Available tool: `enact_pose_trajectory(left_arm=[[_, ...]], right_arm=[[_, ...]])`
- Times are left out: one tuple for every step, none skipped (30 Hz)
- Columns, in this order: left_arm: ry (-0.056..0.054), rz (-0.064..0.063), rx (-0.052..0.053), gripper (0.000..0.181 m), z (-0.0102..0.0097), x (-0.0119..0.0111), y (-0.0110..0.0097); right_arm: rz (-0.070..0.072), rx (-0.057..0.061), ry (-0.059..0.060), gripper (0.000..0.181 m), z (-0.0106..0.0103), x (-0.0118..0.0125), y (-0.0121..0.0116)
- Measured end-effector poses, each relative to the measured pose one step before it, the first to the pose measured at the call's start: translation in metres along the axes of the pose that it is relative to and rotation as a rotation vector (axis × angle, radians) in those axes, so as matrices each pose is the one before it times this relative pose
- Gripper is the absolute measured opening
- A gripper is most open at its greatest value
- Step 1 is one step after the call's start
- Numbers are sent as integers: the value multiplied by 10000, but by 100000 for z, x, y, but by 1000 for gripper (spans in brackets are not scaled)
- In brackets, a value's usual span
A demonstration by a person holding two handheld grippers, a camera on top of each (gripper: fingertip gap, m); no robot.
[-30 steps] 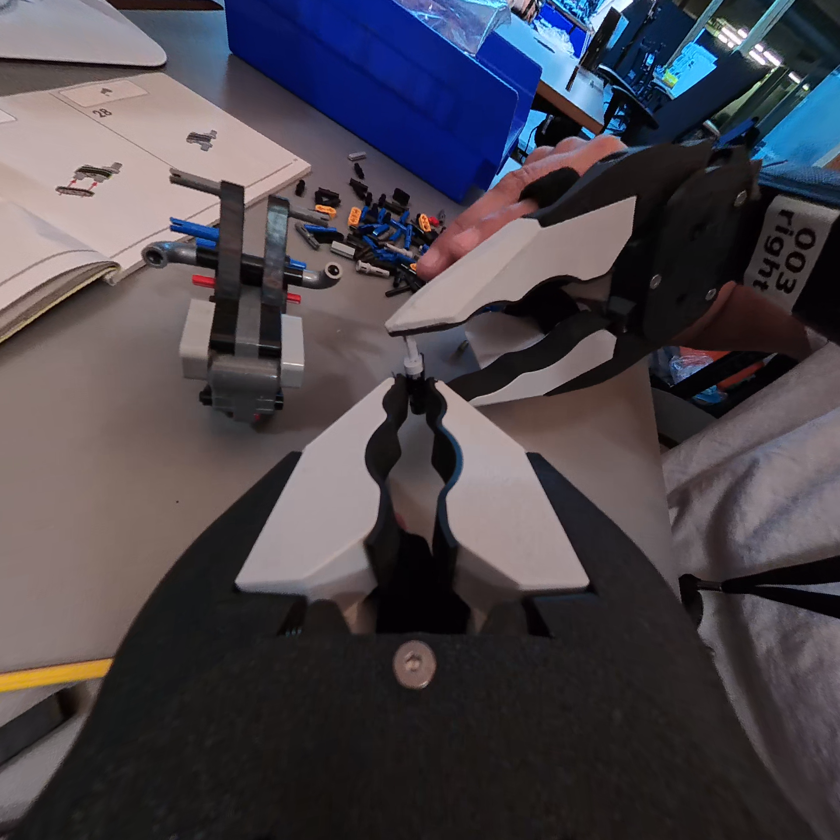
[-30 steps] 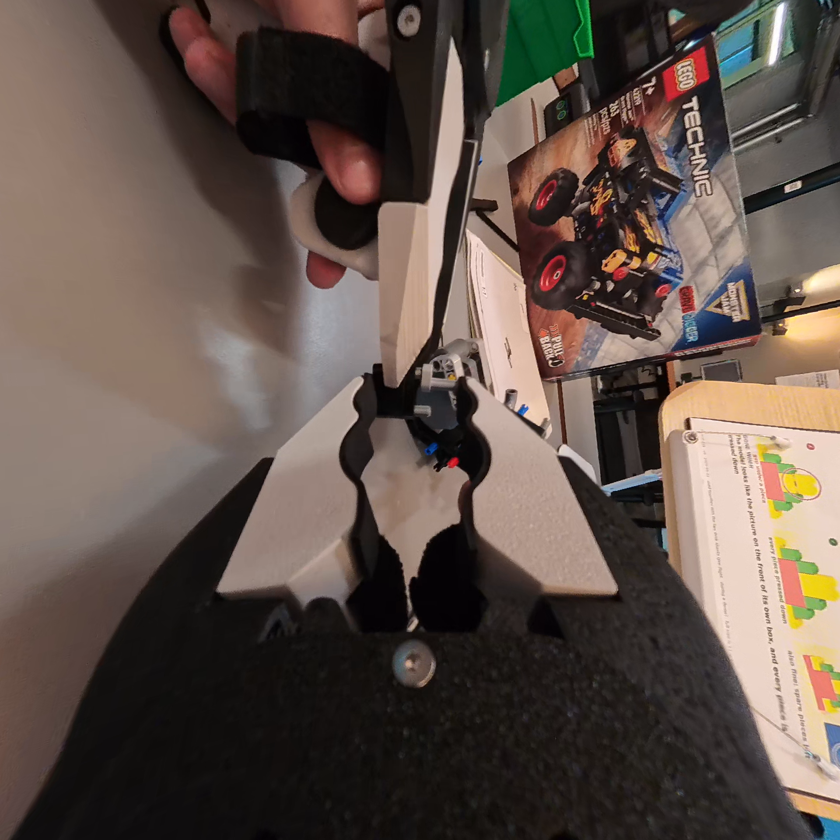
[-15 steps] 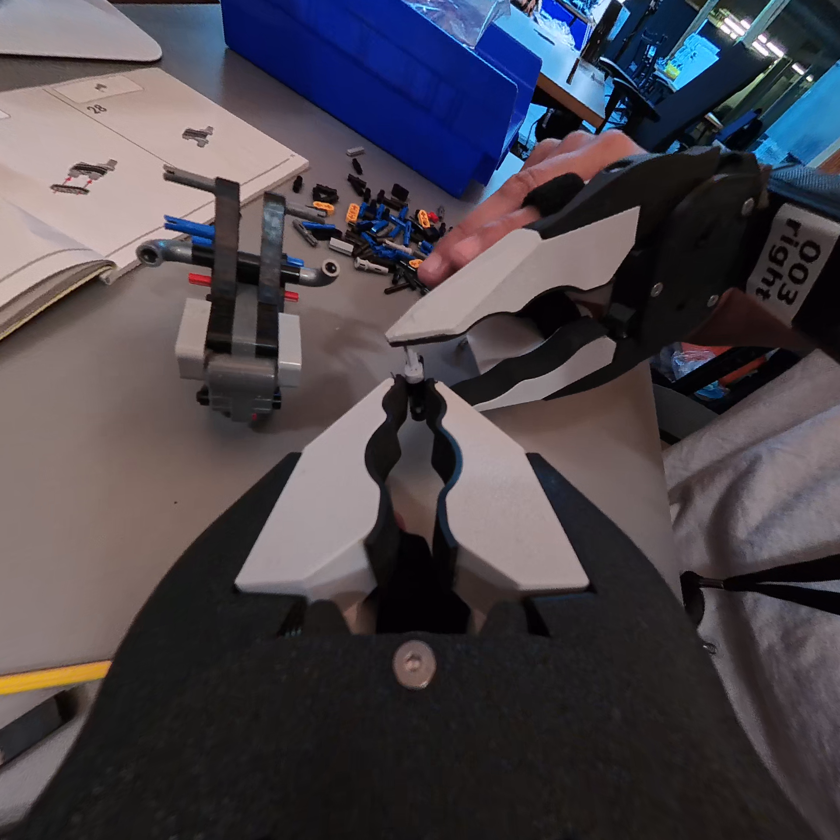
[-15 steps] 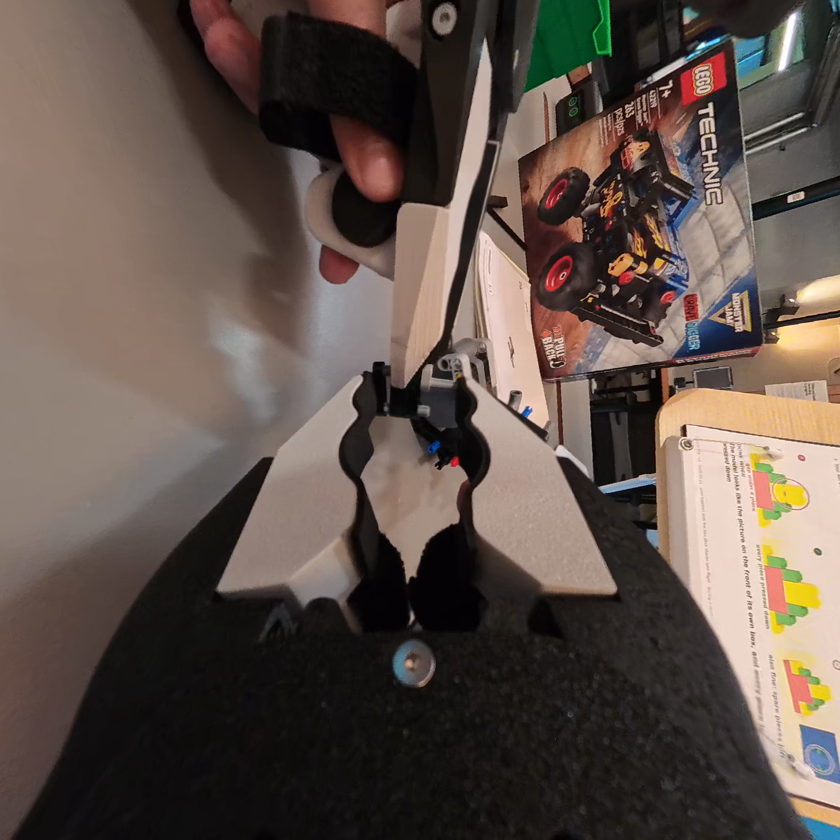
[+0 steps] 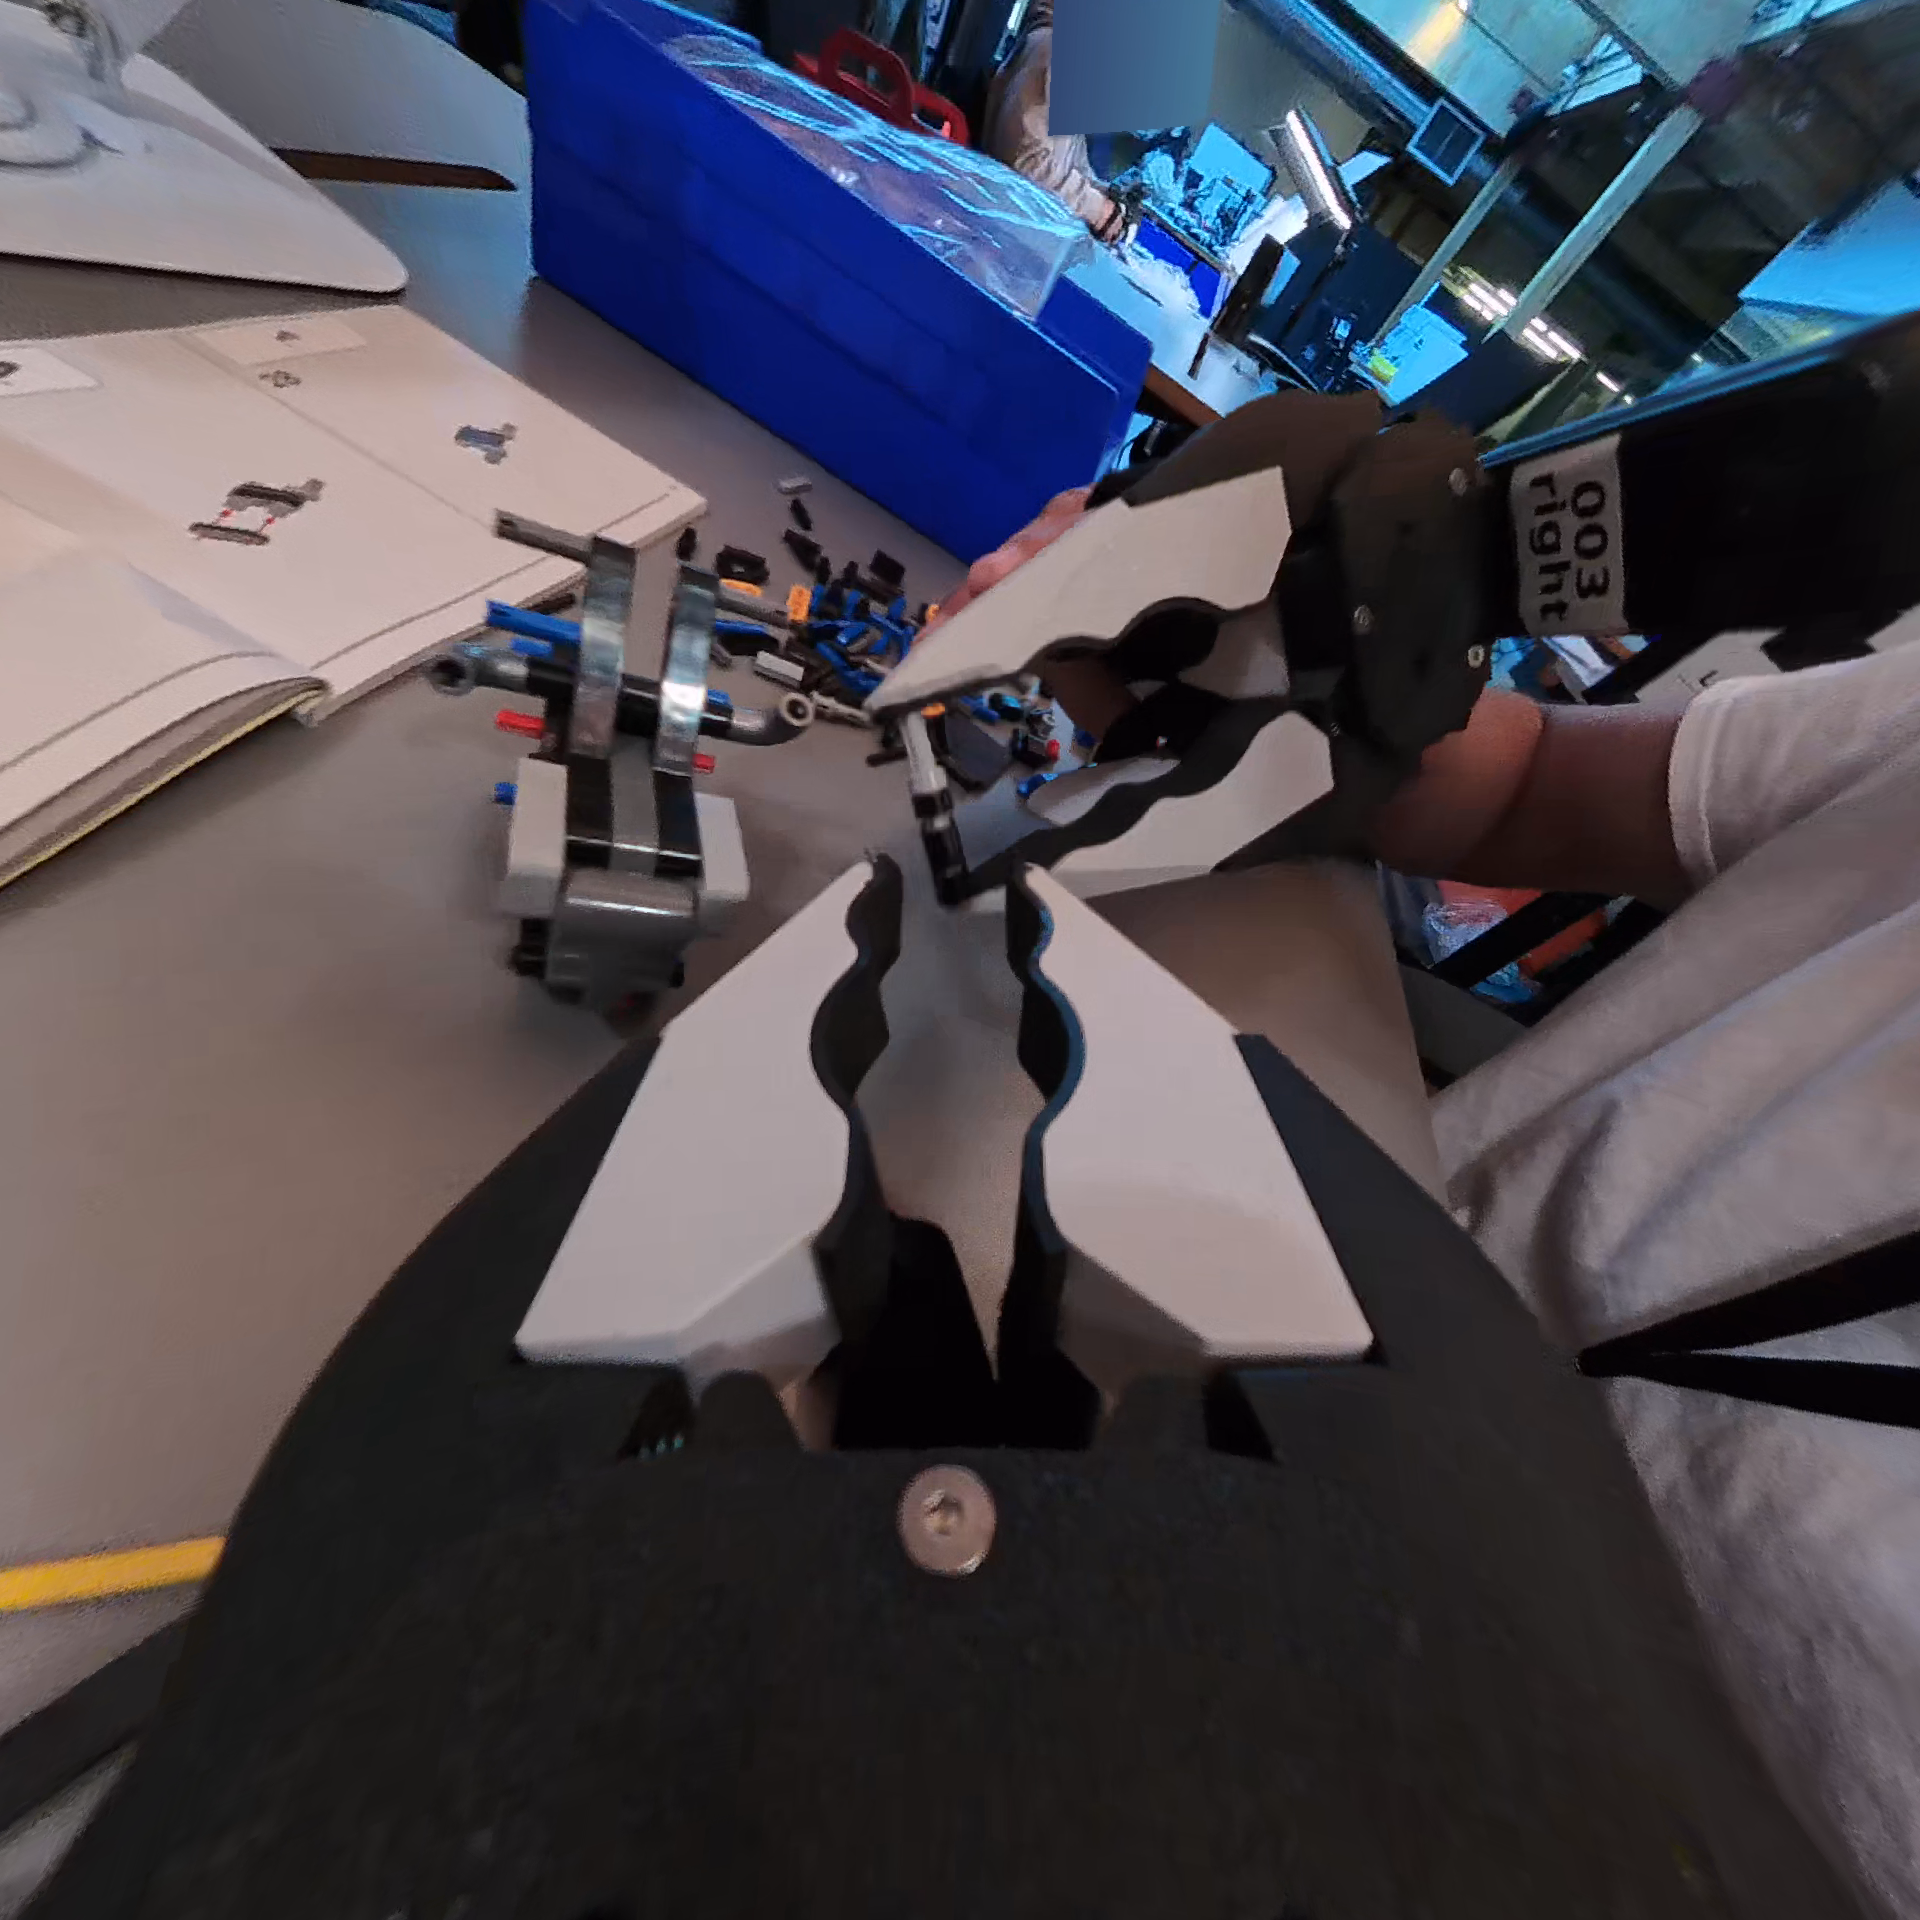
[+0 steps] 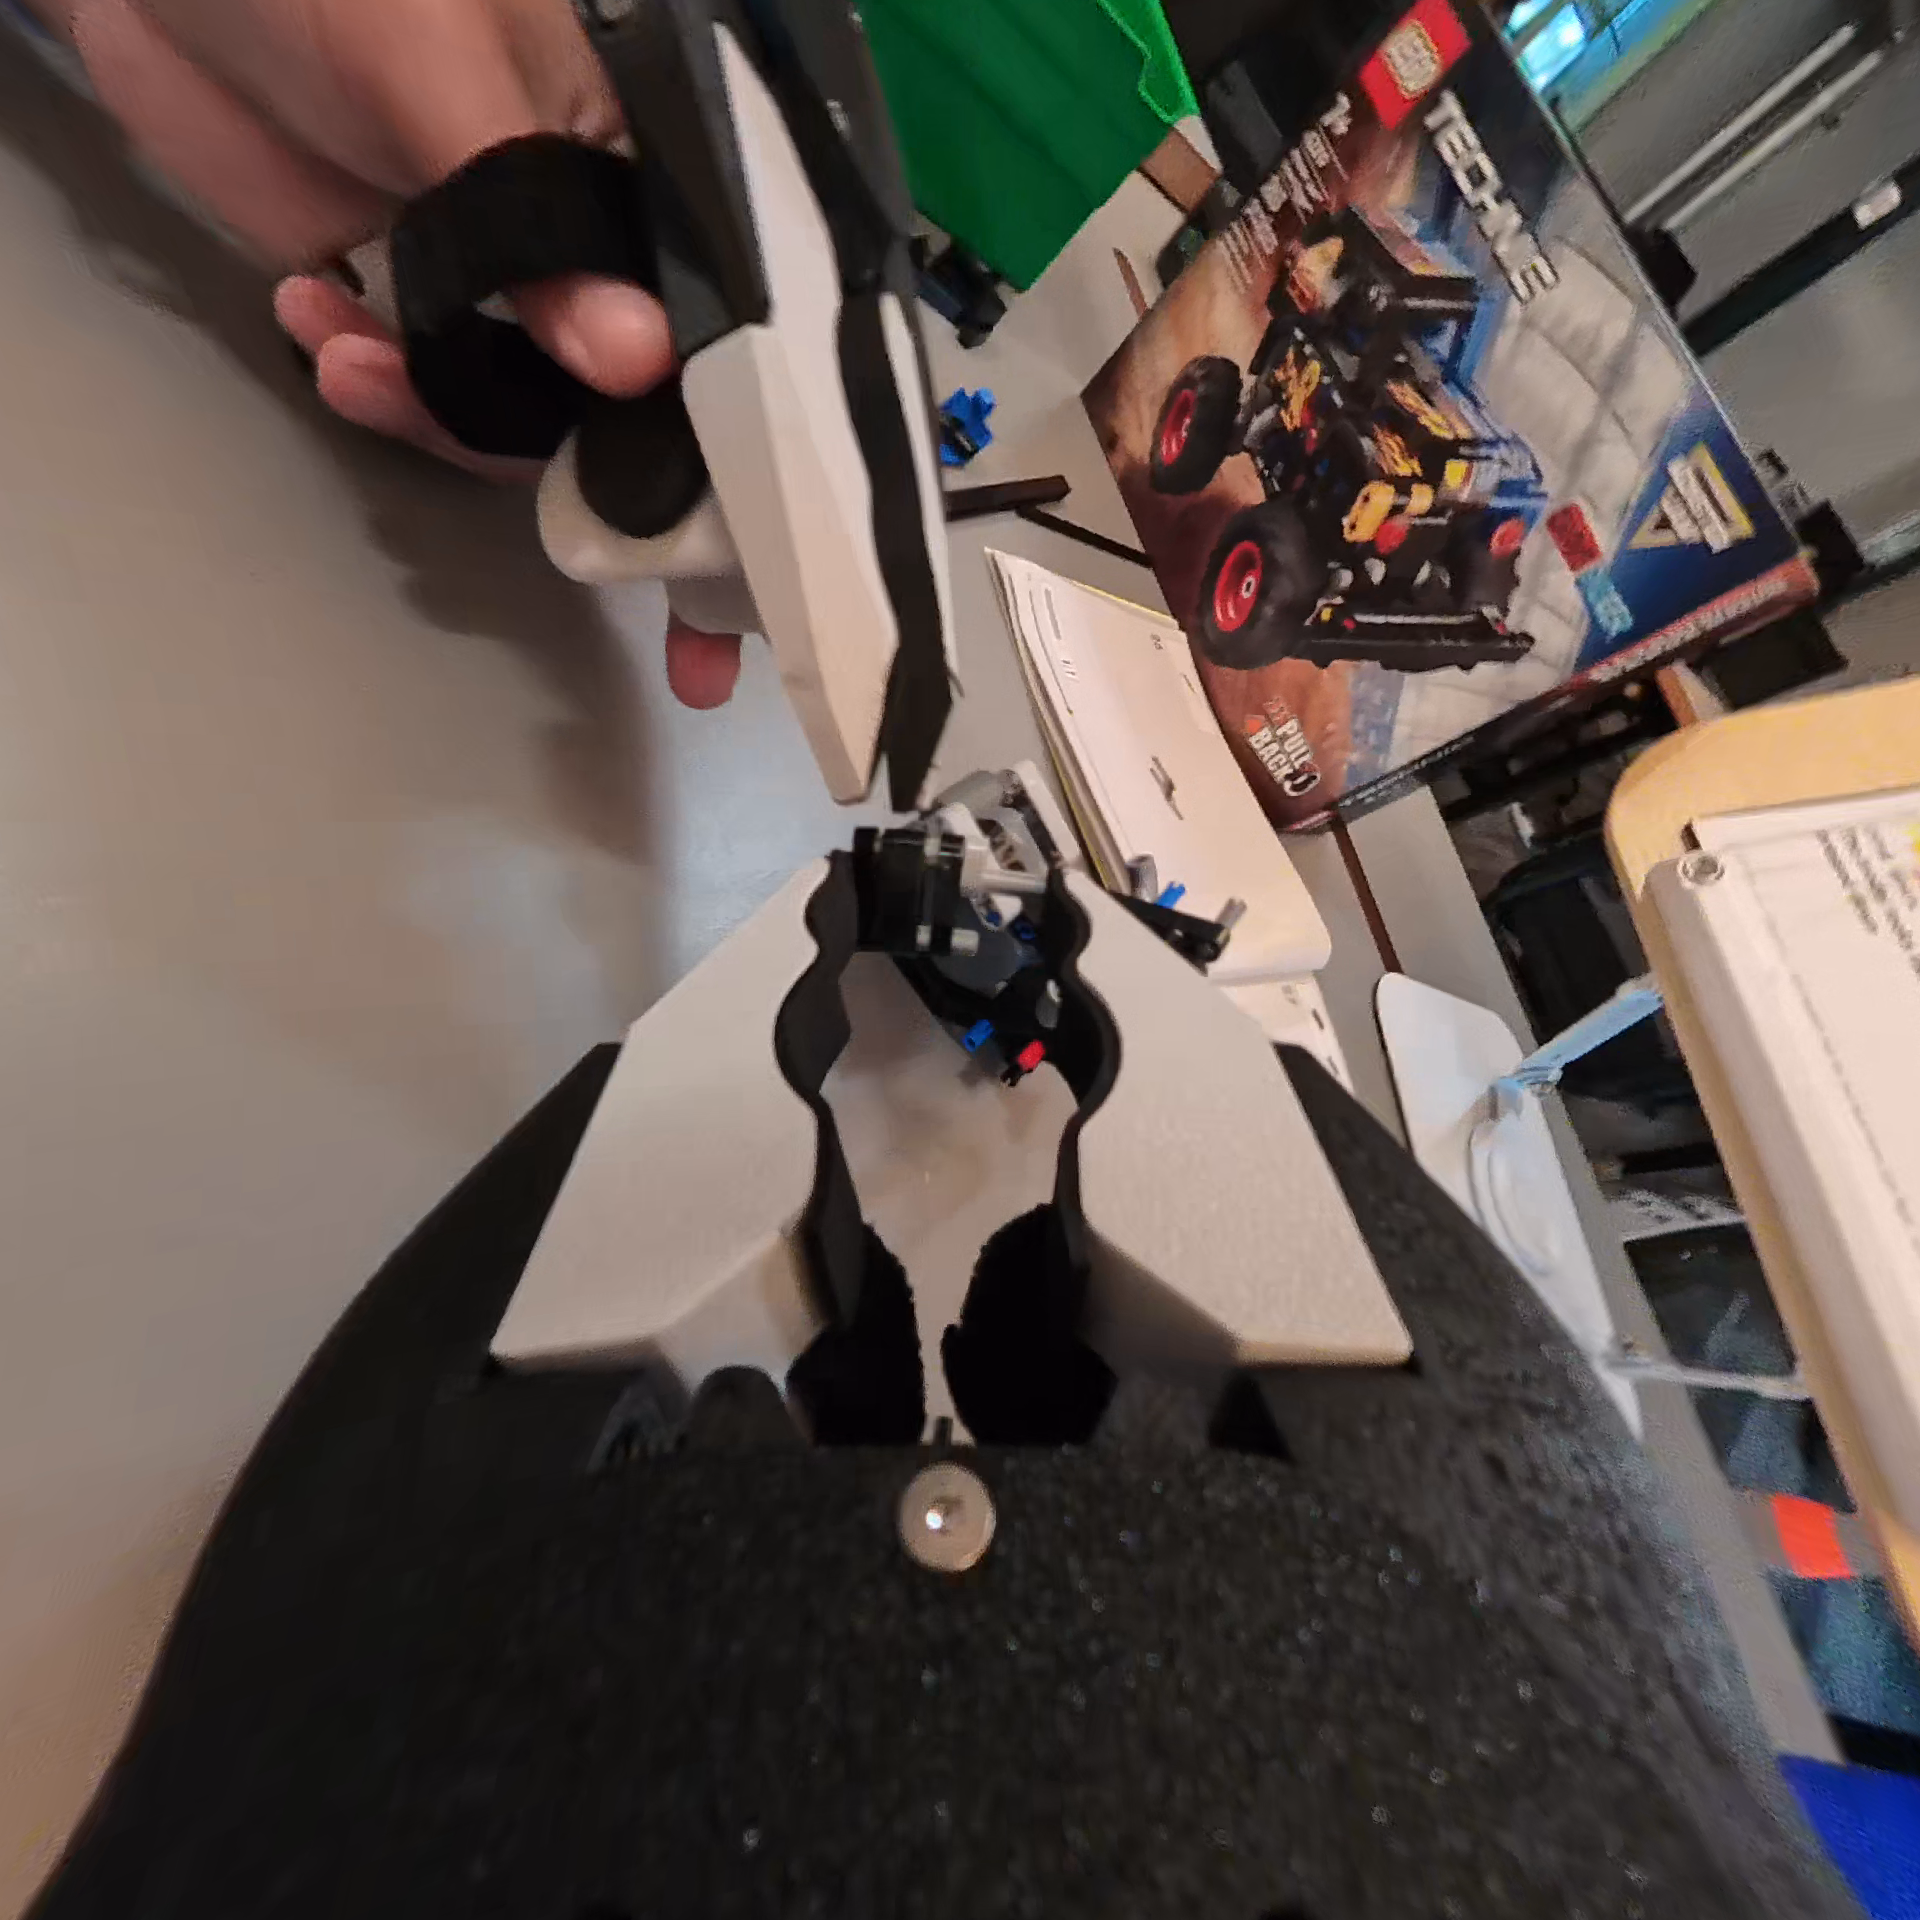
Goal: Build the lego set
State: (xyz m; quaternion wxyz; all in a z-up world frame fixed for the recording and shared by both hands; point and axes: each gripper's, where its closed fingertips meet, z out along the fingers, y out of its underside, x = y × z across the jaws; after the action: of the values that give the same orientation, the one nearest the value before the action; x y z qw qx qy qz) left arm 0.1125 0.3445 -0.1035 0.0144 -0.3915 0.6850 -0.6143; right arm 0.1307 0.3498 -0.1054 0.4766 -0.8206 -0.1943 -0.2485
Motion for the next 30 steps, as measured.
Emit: enact_pose_trajectory(left_arm=[[-56, -17, 26, 18, -146, -179, -62], [-5, 36, 12, 17, -11, 15, -22], [-77, 83, -56, 17, 104, -3, 77], [-104, 144, -63, 16, 159, 2, 109], [-92, 106, -85, 15, 176, -21, 148], [-20, 19, -42, 15, 154, 26, 115], [46, -71, 30, 12, 77, 51, 2], [43, -85, 67, 12, -9, 8, -97], [47, -52, 126, 12, -61, 35, -177], [36, -27, 69, 11, -20, 43, -90], [18, -28, 44, 11, -15, 23, -60], [36, -23, 87, 11, -40, 36, -122], [59, -34, 129, 11, -89, 47, -187], [44, -23, 174, 12, -158, -9, -277], [23, 52, 172, 13, -192, 15, -275], [-60, 132, 90, 15, -142, -42, -175], [-133, 191, 57, 16, -83, -66, -113], [-110, 225, 37, 19, -5, 8, -55], [-85, 275, -22, 22, 81, 135, 27], [-247, 373, -1, 24, 121, -10, 10], [-404, 505, 53, 25, 119, -109, -63], [-451, 550, 51, 25, 123, -128, -94], [-435, 475, 125, 26, 53, -137, -252], [-229, 368, 193, 26, -5, 81, -381], [-9, 187, 163, 25, -46, 247, -335], [154, -43, 165, 23, -96, 314, -300], [344, -196, 128, 21, -93, 462, -207], [479, -287, 132, 20, -110, 568, -194], [492, -368, 188, 21, -152, 540, -290], [561, -425, 213, 26, -148, 592, -341]], right_arm=[[250, 56, 106, 35, 48, 286, 98], [67, 54, 94, 35, 52, 117, -1], [-24, -81, 142, 35, 95, 135, 73], [-94, -20, 133, 35, 39, 54, -55], [-114, 64, 135, 35, -39, 18, -217], [-109, 45, 69, 35, -61, -63, -207], [-135, -138, 153, 35, -8, 128, 77], [-89, 49, 111, 36, -62, 122, -121], [80, 70, 10, 36, -45, 65, -123], [170, 6, -53, 35, 10, 29, 4], [217, 64, -50, 35, 12, 20, 0], [324, 140, -55, 35, 4, 74, -56], [585, 150, -110, 35, 15, 152, -80], [987, 238, -246, 35, 11, 161, -197], [1262, 214, -449, 35, 30, 54, -170], [1269, 153, -384, 35, 47, 195, -58], [1152, 178, -246, 36, -8, 390, -59], [1125, 230, -407, 35, -25, 143, -148], [1100, 233, -507, 35, -36, -76, -209], [939, 250, -347, 35, -17, 35, -197], [736, 252, -406, 35, 14, -190, -179], [619, 240, -546, 35, 48, -536, -187], [537, 201, -460, 35, 92, -528, -131], [466, 163, -349, 35, 122, -413, -59], [377, 169, -389, 35, 86, -504, -78], [212, 71, -403, 35, 99, -539, 39], [115, 52, -288, 35, 26, -353, -42], [19, -50, -266, 35, 5, -321, 37], [-48, -33, -372, 35, 11, -511, 27], [36, 30, -325, 35, -26, -472, -85]])
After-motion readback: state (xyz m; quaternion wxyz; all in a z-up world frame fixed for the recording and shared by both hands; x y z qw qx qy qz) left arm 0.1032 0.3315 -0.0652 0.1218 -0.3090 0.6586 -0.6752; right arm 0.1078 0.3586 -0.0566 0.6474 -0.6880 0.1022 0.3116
